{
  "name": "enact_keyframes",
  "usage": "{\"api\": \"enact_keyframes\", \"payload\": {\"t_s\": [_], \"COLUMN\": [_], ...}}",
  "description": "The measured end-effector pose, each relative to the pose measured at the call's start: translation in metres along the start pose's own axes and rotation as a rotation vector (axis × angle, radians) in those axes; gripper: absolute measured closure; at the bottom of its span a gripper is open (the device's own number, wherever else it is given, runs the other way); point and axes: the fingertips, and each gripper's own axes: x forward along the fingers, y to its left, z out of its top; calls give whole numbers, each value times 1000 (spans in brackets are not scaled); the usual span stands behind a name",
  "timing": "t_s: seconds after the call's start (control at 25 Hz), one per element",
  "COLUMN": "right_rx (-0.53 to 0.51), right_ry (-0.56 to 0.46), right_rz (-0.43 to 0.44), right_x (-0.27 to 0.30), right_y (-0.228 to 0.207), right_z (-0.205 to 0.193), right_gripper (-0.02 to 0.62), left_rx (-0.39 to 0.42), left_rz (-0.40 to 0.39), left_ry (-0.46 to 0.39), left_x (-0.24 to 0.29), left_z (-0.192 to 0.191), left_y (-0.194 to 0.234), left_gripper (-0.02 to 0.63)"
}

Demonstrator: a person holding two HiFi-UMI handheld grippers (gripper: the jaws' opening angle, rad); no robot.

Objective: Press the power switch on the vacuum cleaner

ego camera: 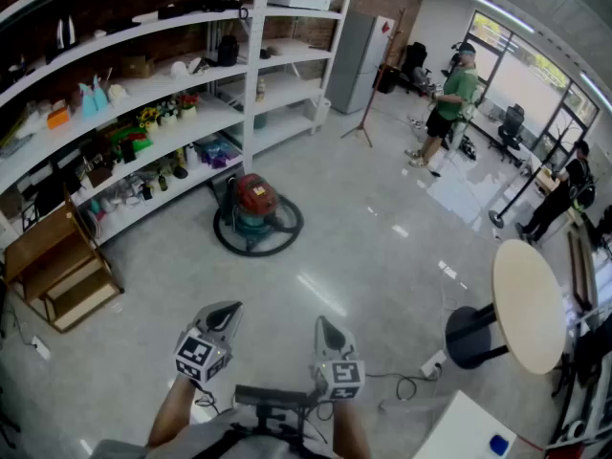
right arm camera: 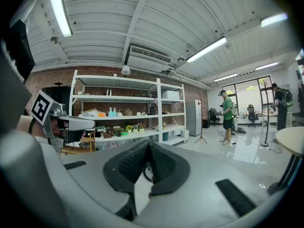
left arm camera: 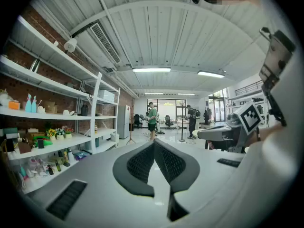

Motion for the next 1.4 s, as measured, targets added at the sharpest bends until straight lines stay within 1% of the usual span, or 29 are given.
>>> {"api": "enact_keyframes", "payload": {"t_s": [0.28,0.44,0.56,0.64,0.72,0.88,1.04,1.12,1.24,1.4], "right_rx": [9,49,49,45,45,34,19,14,19,24], "right_ry": [-14,-44,-42,-35,-26,-5,-3,-6,-7,-4], "right_rz": [-12,-42,-51,-57,-69,-101,-116,-126,-127,-122], "right_x": [-3,-7,-10,-13,-16,-19,-19,-17,-15,-10], "right_y": [-7,-16,-21,-27,-35,-55,-75,-85,-99,-116], "right_z": [3,8,7,5,3,-3,-8,-10,-12,-14], "right_gripper": [584,583,583,583,583,583,583,583,583,583], "left_rx": [6,12,15,17,15,16,18,13,13,24], "left_rz": [-3,-25,-39,-40,-45,-71,-73,-73,-84,-97], "left_ry": [-26,-19,-8,-20,-30,-20,-19,-31,-21,-35], "left_x": [7,12,16,21,27,42,60,69,83,104], "left_z": [9,10,9,13,16,14,14,14,9,13], "left_y": [-6,-12,-17,-21,-27,-41,-50,-52,-59,-66], "left_gripper": [598,598,598,600,598,598,598,600,598,600]}}
